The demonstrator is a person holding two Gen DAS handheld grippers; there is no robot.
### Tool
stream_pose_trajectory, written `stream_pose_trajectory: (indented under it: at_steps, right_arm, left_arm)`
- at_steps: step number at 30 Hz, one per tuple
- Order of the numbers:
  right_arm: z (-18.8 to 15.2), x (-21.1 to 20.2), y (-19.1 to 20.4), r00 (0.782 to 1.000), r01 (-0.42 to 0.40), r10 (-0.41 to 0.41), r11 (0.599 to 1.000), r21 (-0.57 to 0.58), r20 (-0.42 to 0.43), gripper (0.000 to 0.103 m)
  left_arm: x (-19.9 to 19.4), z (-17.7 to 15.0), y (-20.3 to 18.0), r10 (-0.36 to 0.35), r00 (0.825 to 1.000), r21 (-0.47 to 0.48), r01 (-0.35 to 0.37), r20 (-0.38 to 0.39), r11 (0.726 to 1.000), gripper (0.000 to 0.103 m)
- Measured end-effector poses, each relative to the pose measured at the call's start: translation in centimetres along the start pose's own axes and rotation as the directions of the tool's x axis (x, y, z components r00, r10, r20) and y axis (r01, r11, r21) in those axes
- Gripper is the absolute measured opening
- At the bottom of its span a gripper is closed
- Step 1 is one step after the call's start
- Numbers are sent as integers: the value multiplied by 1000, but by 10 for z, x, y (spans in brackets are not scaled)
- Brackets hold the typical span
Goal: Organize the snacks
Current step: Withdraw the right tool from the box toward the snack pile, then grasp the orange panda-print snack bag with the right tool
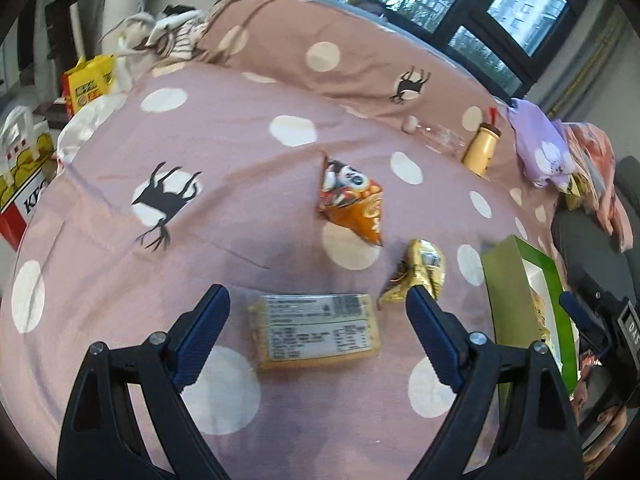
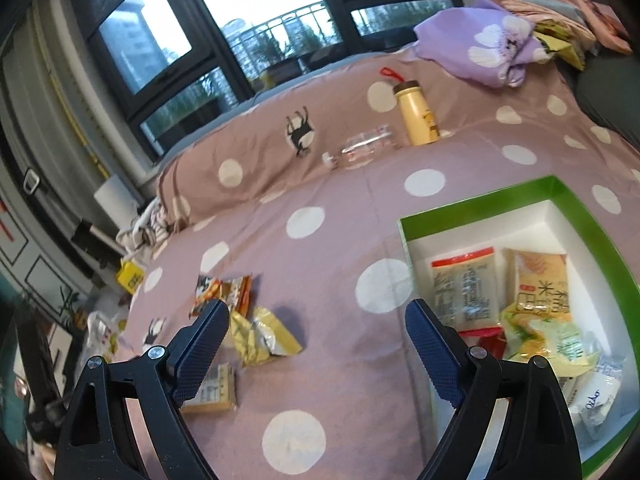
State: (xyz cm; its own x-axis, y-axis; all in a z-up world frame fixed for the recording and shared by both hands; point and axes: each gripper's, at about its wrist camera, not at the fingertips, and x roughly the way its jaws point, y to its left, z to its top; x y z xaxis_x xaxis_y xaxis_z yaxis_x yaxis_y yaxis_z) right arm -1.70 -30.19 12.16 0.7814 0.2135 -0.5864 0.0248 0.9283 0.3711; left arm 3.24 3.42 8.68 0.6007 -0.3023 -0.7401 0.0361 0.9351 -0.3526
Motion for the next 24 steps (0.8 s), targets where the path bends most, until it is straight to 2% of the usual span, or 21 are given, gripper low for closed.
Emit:
stream_pose_trajectory:
  at_steps: [5,10,14,17,20,24]
  right_arm:
    - [-4,4,9,1000,-8,8,1000,-16,-16,90]
    - [-10,10,19,998,-31,29,999,-34,-57,90]
    - [-10,15,28,992,-79,76,997,-19,-100,90]
    - [-6,25,40,989,-75,73,997,-12,-132,90]
    - [-4,42,52,980,-78,75,997,-10,-184,90]
    - [-2,81,79,956,-83,69,996,-38,-284,90]
  left_arm:
    - [-3,3,6,12,1000,-9,-12,0,1000,90]
    - [-5,7,17,11,1000,-30,-12,-16,999,90]
    - [-9,12,27,12,1000,-59,-13,-14,998,90]
    - [-8,15,36,22,999,-85,-25,-35,996,90]
    - [-9,17,43,36,999,-106,-40,-39,994,90]
    - [-6,19,49,25,998,-130,-33,-58,991,90]
